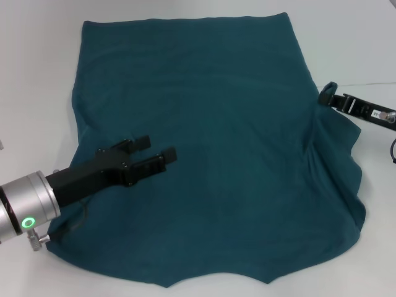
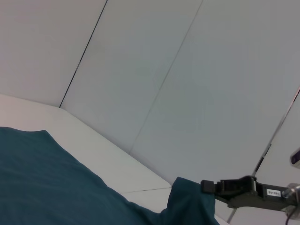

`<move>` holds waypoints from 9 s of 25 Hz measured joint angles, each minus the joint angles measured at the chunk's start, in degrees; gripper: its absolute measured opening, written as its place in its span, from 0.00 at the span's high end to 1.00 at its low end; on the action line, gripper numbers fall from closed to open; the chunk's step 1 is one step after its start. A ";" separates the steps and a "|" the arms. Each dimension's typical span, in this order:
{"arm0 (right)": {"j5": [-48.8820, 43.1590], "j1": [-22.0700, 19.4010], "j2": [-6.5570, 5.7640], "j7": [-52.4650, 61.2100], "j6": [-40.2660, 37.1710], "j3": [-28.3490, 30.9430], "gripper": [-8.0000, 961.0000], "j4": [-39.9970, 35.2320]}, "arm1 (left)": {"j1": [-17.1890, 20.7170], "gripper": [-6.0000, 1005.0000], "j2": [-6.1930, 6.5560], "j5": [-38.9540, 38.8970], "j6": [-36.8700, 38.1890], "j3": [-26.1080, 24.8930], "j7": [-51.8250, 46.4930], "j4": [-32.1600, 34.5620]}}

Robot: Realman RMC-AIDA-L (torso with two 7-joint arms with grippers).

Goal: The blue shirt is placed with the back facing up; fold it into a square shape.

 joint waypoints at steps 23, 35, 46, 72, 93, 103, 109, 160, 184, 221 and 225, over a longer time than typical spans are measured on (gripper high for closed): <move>-0.28 6.18 1.26 2.89 9.65 -4.32 0.94 3.02 | -0.25 0.12 0.04 -0.01 -1.97 0.00 -0.52 -0.57; -0.24 7.46 3.34 2.46 10.03 -9.62 0.73 2.97 | -0.62 0.12 0.11 -0.09 -3.65 0.26 -0.34 -1.14; -0.50 4.32 -1.57 5.85 3.75 -9.61 0.33 2.29 | -0.51 0.12 0.22 -0.09 -3.32 0.04 -0.86 -0.96; -1.10 -2.71 -5.18 11.70 -12.53 -7.42 0.09 -0.79 | 12.87 0.12 0.46 5.34 1.79 -9.26 -8.28 9.76; -1.04 -3.04 -5.02 11.67 -12.34 -7.24 0.09 -0.17 | 15.81 0.12 0.37 15.60 3.17 -16.33 -11.28 11.02; -1.02 -3.04 -4.93 11.53 -12.35 -6.94 0.09 -0.38 | 16.09 0.12 0.43 20.23 3.23 -18.08 -13.02 11.06; -1.02 -3.04 -4.92 11.42 -12.27 -6.89 0.09 -0.38 | 15.34 0.12 0.54 21.12 2.34 -18.59 -14.34 11.05; -1.38 -3.04 -5.11 11.33 -11.20 -6.19 0.09 -0.39 | 11.42 0.12 1.64 26.50 -0.59 -16.44 -27.03 10.44; -1.23 -3.25 -5.11 11.42 -11.23 -6.19 0.09 -0.17 | 10.56 0.12 1.95 28.45 4.67 -15.93 -26.17 10.79; -0.93 -3.61 -4.99 11.58 -11.03 -5.63 0.09 -0.43 | 8.96 0.92 2.14 30.60 0.73 -14.50 -27.16 11.33; -0.93 -3.88 -4.93 11.41 -11.16 -5.27 0.10 -0.16 | 9.06 0.98 2.05 30.60 0.68 -14.53 -27.16 11.91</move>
